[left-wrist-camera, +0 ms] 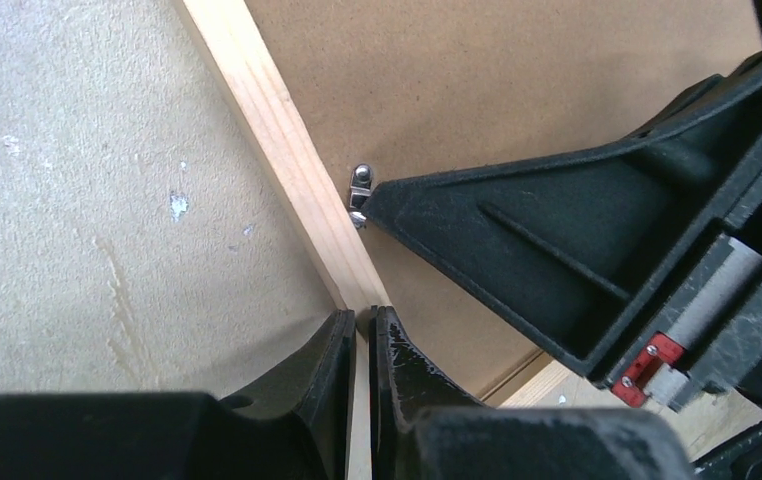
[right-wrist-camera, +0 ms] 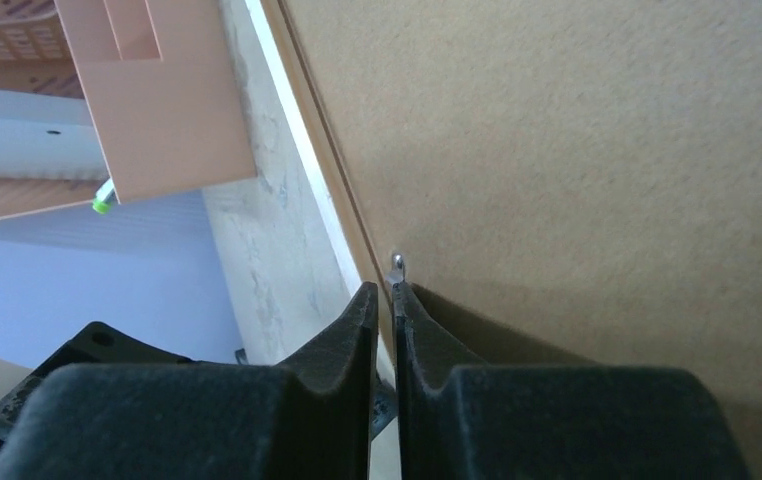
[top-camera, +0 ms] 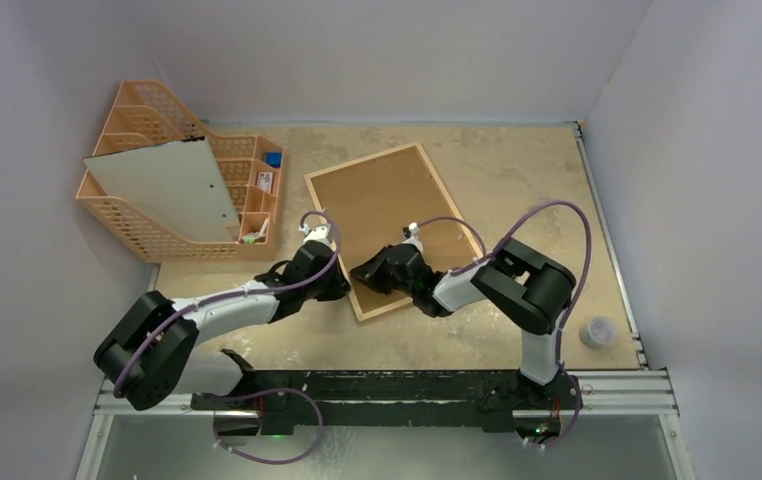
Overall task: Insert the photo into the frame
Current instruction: Install the photo frame at the center of the board.
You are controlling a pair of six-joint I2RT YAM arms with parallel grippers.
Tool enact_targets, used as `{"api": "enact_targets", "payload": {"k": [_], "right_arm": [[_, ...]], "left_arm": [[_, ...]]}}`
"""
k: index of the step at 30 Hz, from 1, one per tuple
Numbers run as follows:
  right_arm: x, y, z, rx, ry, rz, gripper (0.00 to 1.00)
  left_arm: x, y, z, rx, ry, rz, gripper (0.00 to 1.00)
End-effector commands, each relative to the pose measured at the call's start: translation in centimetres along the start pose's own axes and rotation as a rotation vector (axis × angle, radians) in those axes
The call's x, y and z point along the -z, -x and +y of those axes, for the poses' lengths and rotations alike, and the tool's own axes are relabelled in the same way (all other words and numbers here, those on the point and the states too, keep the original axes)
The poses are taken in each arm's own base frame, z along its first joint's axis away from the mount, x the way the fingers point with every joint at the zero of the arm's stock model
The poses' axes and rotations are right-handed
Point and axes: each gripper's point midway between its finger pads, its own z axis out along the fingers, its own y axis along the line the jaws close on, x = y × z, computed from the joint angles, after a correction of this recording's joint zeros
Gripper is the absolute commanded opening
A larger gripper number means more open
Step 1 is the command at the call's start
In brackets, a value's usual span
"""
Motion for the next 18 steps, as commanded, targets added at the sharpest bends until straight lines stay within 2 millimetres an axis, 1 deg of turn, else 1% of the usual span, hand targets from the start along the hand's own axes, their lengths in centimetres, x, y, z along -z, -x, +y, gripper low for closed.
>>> {"api": "enact_targets", "payload": {"k": [1,2,4,5,7,8,9,12,13,15,17,18], "right_arm": [[1.5,0.7,1.3,0.124,-0.098,-0.051,0.15],[1.8,1.5,2.1,0.157,-0.106,-0.077,0.17],[2.4,2.8,3.5,0.223,-0.135,-0.118,0.24],[2.7,3.5,3.8,0.252,-0.166,-0.139,0.27],[3.1,4.6,4.2,0.327,-0.208,-0.161,0.32],[3.1,4.9,4.5,0.367,-0.219,-0.161,0.35],[3.0,5.4,5.2,0.399,-0.224,-0.165,0.37],[2.2,5.9,6.5,0.545,-0.248,-0.139,0.4],[1.8,6.0,7.2,0.598,-0.25,-0.129,0.41],[0.7,6.4,7.8,0.716,-0.268,-0.105,0.43],[-0.5,6.0,7.5,0.8,-0.301,-0.048,0.45],[-1.4,6.0,6.5,0.834,-0.345,-0.025,0.46]], "left_arm": [[1.4,-3.5,3.1,-0.039,0.134,0.132,0.04],[1.8,-2.7,2.9,-0.03,0.137,0.102,0.09],[2.7,-1.2,2.7,-0.008,0.141,0.041,0.23],[3.2,-0.4,2.7,0.006,0.147,0.01,0.27],[4.3,1.0,2.9,0.03,0.168,-0.051,0.36],[4.9,1.6,3.2,0.045,0.183,-0.085,0.38],[5.5,2.4,3.5,0.059,0.202,-0.126,0.39],[7.3,3.9,4.4,0.109,0.247,-0.219,0.44],[7.8,4.4,4.8,0.127,0.262,-0.252,0.44],[8.9,5.5,5.2,0.157,0.281,-0.312,0.46],[10.2,6.5,5.6,0.193,0.303,-0.376,0.5],[10.8,6.9,5.9,0.215,0.316,-0.404,0.53]]}}
